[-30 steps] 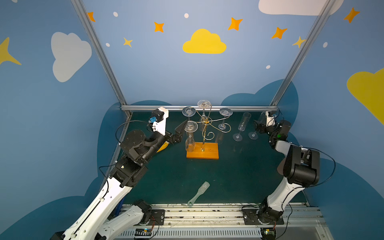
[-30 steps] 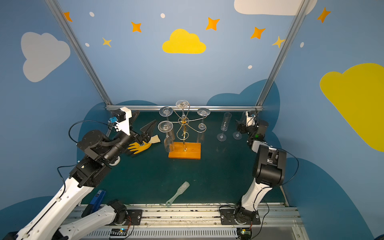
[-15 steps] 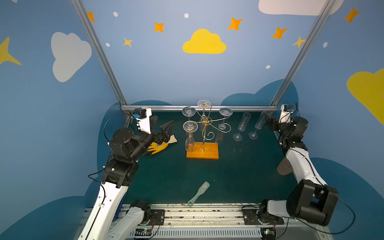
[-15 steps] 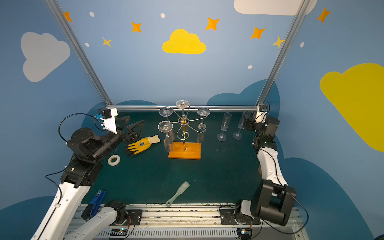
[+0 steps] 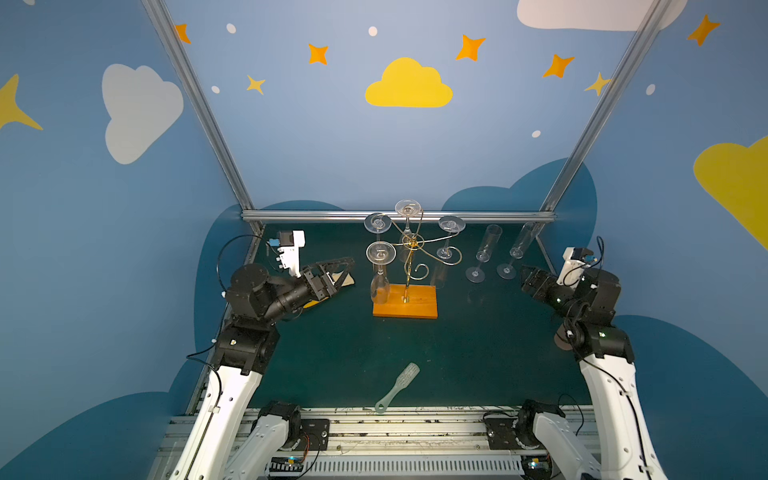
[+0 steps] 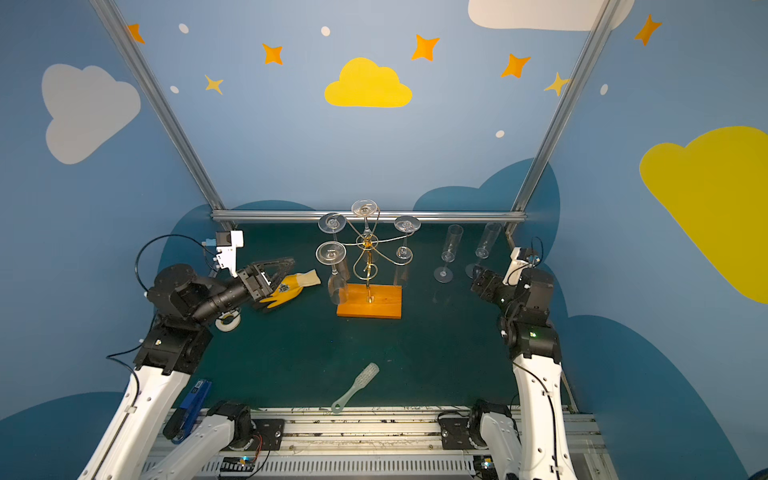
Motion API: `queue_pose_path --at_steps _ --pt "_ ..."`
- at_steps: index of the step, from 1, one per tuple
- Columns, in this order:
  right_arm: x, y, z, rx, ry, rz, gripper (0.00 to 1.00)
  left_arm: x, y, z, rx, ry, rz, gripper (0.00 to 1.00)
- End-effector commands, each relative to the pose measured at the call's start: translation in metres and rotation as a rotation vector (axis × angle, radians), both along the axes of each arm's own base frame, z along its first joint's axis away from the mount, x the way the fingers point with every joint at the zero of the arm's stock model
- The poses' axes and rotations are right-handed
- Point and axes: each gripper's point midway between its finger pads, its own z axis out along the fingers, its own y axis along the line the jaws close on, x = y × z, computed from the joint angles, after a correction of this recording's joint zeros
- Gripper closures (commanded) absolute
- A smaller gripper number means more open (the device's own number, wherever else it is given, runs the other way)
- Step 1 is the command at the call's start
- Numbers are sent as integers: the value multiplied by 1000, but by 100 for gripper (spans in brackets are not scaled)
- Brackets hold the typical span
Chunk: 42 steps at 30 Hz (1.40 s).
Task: Take the wine glass off the wine glass rack
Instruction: Pick up the wine glass from the wine glass rack.
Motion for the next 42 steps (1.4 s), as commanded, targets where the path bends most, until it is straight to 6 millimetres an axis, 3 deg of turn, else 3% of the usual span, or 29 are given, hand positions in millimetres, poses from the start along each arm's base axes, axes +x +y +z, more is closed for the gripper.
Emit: queue_pose_path --at_steps 1,7,17,24,35,42 --pt "-17 20 -17 127 121 38 12 -10 -13 9 -143 65 -66 11" --pt "-27 48 -17 225 151 129 19 -7 -37 -4 -167 155 -119 16" --pt "-35 66 -16 218 186 194 24 14 -47 -13 -197 256 -62 28" --pt "-37 67 -22 225 206 189 26 30 -52 -14 -195 286 -40 46" --pt "-35 65 -29 214 237 176 26 44 -53 -20 -176 302 -7 63" --pt "-36 66 -34 217 254 176 26 46 -52 -17 -159 289 2 67"
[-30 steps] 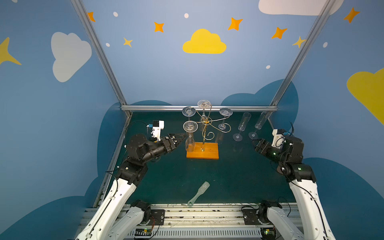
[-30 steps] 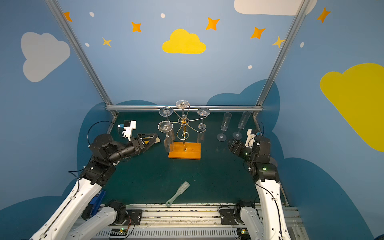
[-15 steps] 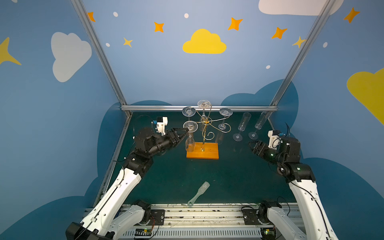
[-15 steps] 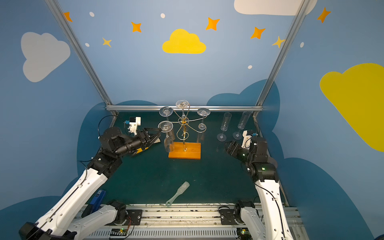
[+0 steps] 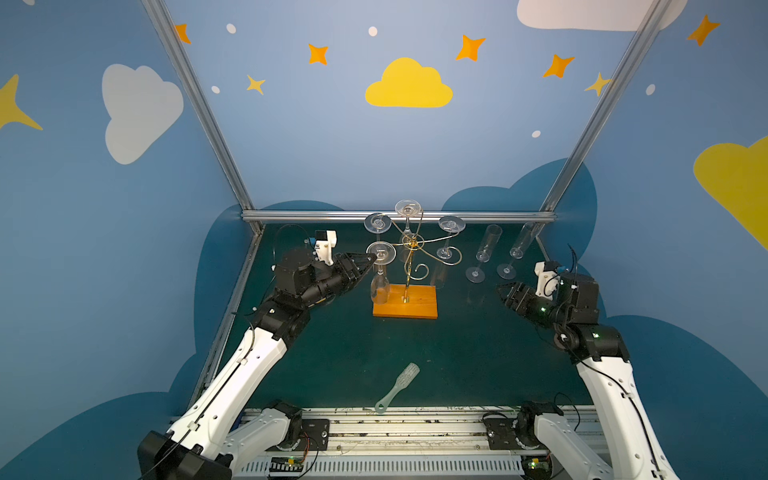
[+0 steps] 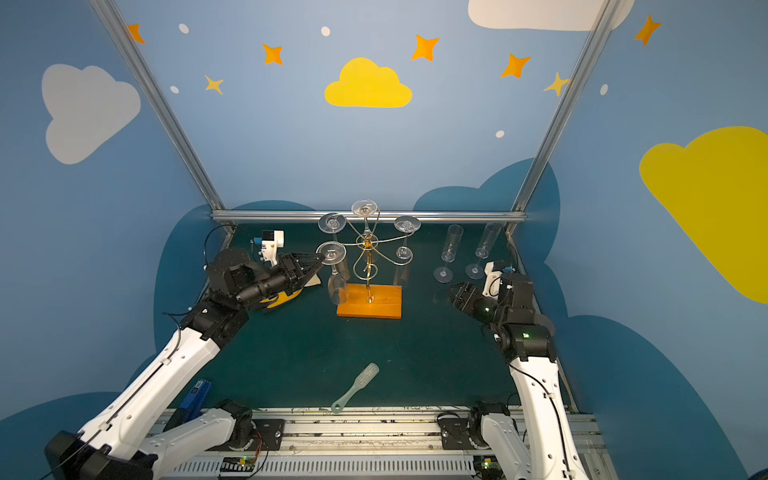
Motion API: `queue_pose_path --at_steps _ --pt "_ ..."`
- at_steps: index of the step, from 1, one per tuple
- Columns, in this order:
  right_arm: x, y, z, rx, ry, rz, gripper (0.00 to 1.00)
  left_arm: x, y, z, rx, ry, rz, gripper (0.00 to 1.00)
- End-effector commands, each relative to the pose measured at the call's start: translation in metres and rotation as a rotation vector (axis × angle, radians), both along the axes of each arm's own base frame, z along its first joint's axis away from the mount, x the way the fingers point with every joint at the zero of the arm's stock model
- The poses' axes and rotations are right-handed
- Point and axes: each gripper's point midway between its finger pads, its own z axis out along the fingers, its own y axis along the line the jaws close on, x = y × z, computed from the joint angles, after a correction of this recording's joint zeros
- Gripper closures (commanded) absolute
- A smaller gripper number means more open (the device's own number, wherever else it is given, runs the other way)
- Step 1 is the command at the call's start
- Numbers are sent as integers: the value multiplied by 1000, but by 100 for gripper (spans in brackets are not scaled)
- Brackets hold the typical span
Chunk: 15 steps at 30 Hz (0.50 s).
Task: Take the wine glass off the wine glass rack
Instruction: Pick up the wine glass from the wine glass rack.
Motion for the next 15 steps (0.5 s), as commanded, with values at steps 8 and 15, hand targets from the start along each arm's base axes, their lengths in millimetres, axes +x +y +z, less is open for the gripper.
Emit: queue_pose_path --at_steps 8,15 --pt "-5 -1 -4 -11 23 -4 27 0 0 15 11 -59 0 73" --pt "-6 -1 -7 -12 32 -4 28 -2 1 16 15 -67 2 78"
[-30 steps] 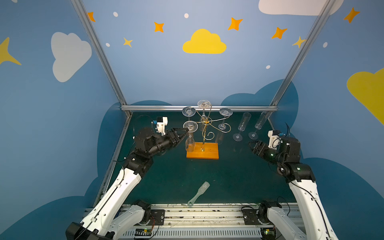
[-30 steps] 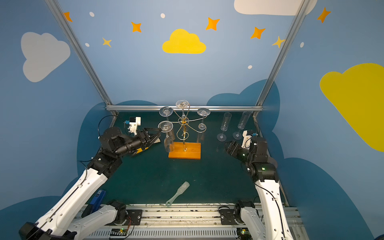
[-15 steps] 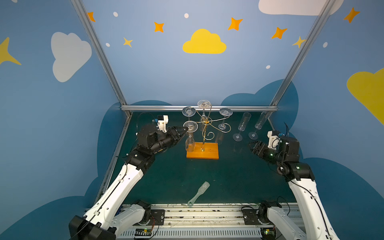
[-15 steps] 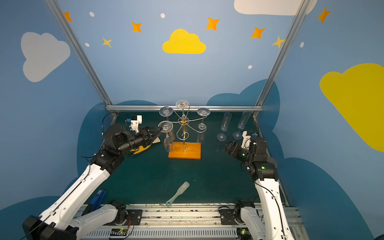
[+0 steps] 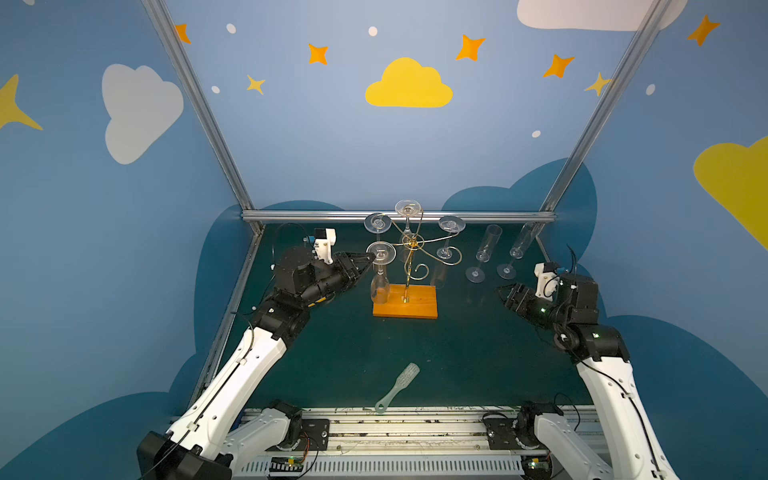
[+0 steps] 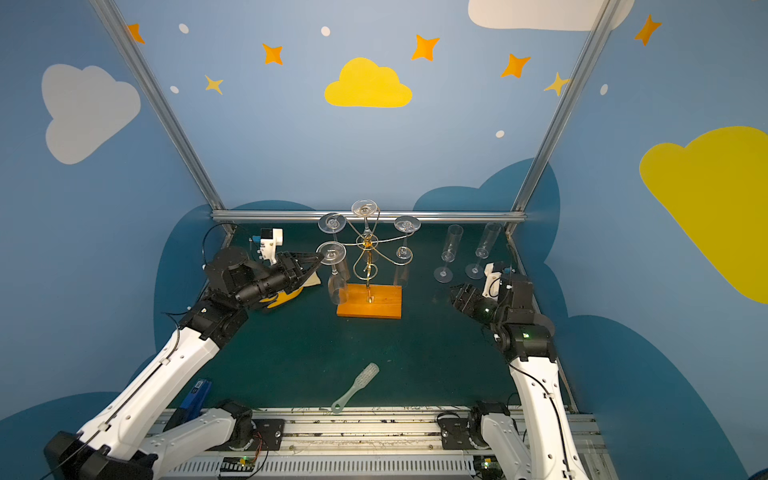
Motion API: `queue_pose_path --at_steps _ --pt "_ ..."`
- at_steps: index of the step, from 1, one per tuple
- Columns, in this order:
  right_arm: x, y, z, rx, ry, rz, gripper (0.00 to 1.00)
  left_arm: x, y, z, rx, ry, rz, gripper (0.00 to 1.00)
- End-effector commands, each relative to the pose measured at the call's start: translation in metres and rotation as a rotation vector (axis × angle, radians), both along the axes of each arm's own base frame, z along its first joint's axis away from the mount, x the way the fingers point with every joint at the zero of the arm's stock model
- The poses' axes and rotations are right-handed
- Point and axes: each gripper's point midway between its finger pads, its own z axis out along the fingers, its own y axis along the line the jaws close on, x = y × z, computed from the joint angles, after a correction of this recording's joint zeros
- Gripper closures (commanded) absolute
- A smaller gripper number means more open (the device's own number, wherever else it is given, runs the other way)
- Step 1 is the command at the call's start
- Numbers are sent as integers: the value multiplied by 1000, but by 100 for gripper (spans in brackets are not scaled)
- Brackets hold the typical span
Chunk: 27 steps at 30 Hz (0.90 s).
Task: Take the wine glass off the wine glass rack
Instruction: Pick up the wine glass from the wine glass rack.
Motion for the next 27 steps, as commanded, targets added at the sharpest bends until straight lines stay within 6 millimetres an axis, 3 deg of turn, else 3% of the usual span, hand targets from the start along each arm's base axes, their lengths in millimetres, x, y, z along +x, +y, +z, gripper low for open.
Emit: queue_pose_path --at_steps 1,23,27 --pt "-4 0 -3 -11 14 -1 28 -2 0 13 5 -46 -6 78" --pt "-9 0 -7 -6 22 -2 30 -4 1 17 -5 -59 -1 86" --pt "-11 1 -5 -4 19 1 30 -4 1 19 -12 -56 1 80"
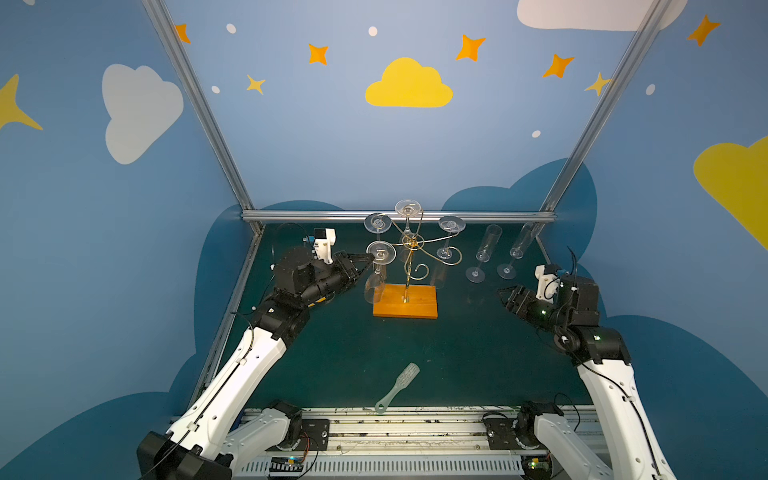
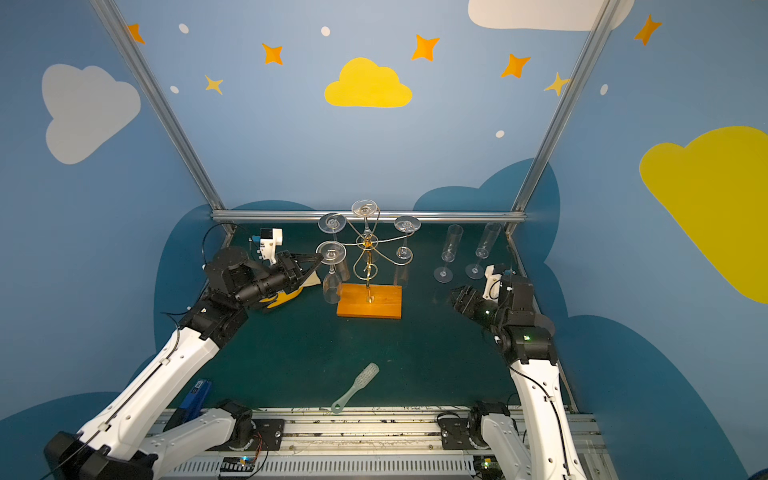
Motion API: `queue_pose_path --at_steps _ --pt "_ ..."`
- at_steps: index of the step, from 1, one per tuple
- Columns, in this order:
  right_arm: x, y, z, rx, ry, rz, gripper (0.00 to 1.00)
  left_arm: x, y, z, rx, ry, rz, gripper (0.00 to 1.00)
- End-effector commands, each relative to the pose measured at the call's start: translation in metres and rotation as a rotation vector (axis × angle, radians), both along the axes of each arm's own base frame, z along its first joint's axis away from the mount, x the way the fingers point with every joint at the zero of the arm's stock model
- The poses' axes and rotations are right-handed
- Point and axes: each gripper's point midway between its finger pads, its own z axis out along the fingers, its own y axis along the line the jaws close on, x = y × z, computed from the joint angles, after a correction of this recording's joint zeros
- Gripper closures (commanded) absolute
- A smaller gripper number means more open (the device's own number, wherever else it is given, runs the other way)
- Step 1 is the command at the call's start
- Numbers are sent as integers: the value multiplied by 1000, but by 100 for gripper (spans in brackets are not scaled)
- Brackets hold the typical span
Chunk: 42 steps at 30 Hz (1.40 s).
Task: Take the wine glass off the wine glass rack
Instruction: Pick up the wine glass from the wine glass rack.
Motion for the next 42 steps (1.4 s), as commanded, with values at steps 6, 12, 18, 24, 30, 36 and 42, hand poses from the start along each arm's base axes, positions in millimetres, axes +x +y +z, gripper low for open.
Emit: queue_pose_path --at_steps 6,12,18,24,30,36,42 --pt "-6 2 -4 3 12 6 30 -3 1 15 -17 -34 3 72" --pt "-7 2 -5 1 13 9 30 -2 0 15 -18 -33 0 72" --pt "-7 2 -6 1 16 10 31 -1 -1 14 -17 -25 -1 72" --pt "-8 2 -6 2 14 10 31 -1 -2 15 -18 -28 -6 76" --pt "-9 2 -7 3 15 9 32 0 -2 17 -19 -33 -10 78" --pt "-10 2 -6 4 13 8 32 1 -3 17 -20 -36 -10 81" --pt "-11 2 -7 2 13 8 33 1 -2 21 -29 -42 0 85"
